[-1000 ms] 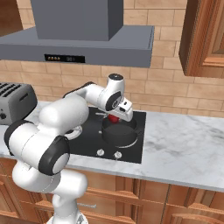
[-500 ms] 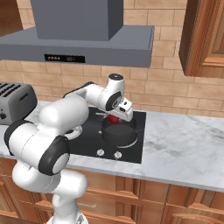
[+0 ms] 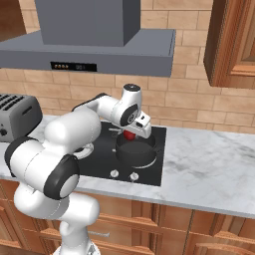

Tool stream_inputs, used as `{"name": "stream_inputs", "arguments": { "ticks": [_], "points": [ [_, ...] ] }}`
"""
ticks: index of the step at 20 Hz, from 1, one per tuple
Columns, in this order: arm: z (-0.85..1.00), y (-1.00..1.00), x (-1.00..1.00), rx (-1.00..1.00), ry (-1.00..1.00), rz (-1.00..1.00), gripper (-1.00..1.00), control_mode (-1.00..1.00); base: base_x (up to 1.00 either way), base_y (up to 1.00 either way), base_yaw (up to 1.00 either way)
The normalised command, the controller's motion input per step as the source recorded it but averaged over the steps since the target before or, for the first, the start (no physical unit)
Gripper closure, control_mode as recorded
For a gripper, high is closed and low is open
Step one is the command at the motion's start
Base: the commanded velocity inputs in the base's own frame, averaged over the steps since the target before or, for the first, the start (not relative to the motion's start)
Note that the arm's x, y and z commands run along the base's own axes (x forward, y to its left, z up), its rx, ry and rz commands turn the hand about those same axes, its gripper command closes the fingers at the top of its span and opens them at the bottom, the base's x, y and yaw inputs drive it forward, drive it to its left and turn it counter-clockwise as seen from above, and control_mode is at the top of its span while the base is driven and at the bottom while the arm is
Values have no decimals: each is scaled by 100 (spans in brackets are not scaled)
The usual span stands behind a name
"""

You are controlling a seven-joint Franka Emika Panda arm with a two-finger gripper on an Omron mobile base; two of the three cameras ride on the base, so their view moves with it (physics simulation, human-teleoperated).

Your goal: Turn on the burner for the pot on the stove. Wait thirty seconds for the pot to heat up. Then add the tomato to the pot.

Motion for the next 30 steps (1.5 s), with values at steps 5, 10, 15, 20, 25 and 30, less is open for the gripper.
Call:
{"name": "stream_inputs", "arguments": {
  "ticks": [5, 10, 15, 20, 25, 30],
  "points": [
    [0, 0, 0, 0, 0, 0, 100, -100, 0, 0, 0],
    [0, 0, 0, 0, 0, 0, 100, -100, 0, 0, 0],
    [0, 0, 0, 0, 0, 0, 100, -100, 0, 0, 0],
    [0, 0, 0, 0, 0, 0, 100, -100, 0, 0, 0],
    [0, 0, 0, 0, 0, 0, 100, -100, 0, 0, 0],
    [0, 0, 0, 0, 0, 0, 100, -100, 0, 0, 0]
  ]
}}
